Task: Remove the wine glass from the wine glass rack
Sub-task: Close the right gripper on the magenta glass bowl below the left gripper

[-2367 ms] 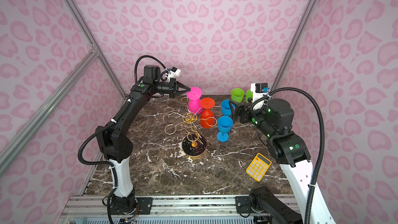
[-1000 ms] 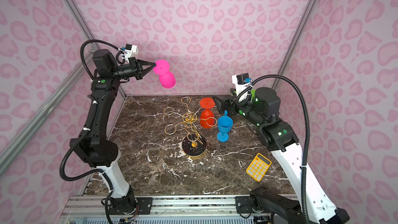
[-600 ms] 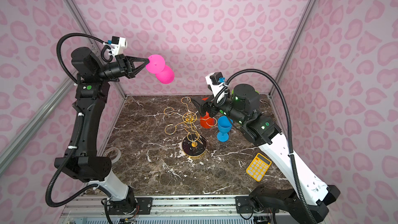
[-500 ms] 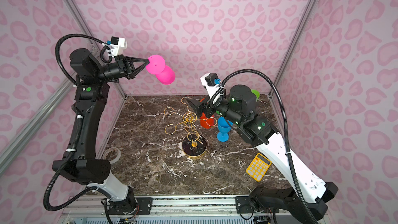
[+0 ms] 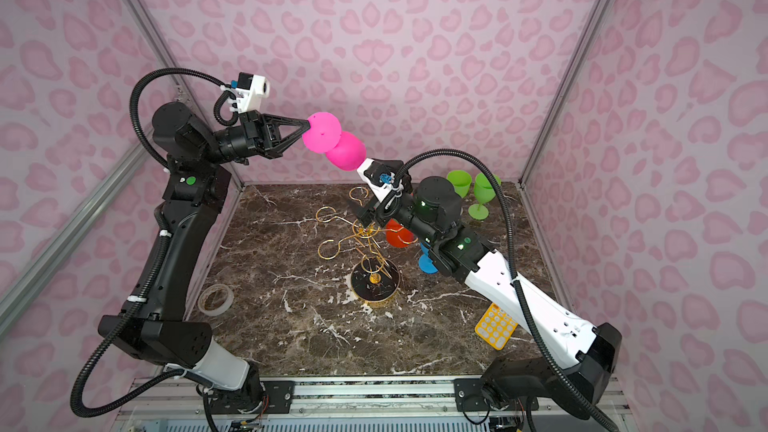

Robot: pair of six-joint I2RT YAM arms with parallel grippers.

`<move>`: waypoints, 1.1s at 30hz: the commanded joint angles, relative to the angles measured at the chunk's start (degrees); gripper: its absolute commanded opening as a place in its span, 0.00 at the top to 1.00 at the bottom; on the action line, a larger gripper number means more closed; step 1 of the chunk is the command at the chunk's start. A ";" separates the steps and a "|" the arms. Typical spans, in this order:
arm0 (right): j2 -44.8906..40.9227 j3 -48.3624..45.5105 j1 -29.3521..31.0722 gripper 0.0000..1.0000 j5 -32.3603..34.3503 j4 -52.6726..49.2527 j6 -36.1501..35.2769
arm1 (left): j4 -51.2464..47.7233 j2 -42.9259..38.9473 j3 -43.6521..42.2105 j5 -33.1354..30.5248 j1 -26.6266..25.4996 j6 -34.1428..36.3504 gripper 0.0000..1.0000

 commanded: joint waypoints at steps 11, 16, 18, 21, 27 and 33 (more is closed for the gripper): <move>3.85 0.84 -4.92 0.03 -1.11 10.91 1.89 | 4.03 -2.75 -3.90 -1.30 -4.04 -0.44 0.96; 5.42 2.01 -4.83 0.03 -3.43 10.57 2.37 | 4.85 -2.63 -4.50 -1.99 -5.04 -0.99 0.96; 6.01 2.34 -4.76 0.03 -3.81 10.61 2.62 | 5.41 -2.39 -4.50 -2.19 -5.28 -1.41 0.96; 6.55 2.46 -4.75 0.03 -3.36 11.11 2.99 | 6.31 -2.32 -4.34 -2.45 -5.56 -2.22 0.96; 7.37 2.51 -4.75 0.03 -2.78 11.79 3.27 | 8.41 -2.41 -4.68 -2.65 -6.15 -4.30 0.96; 8.26 3.46 -4.79 0.05 -2.21 11.75 2.89 | 10.51 -2.32 -5.85 -3.04 -6.71 -6.38 0.96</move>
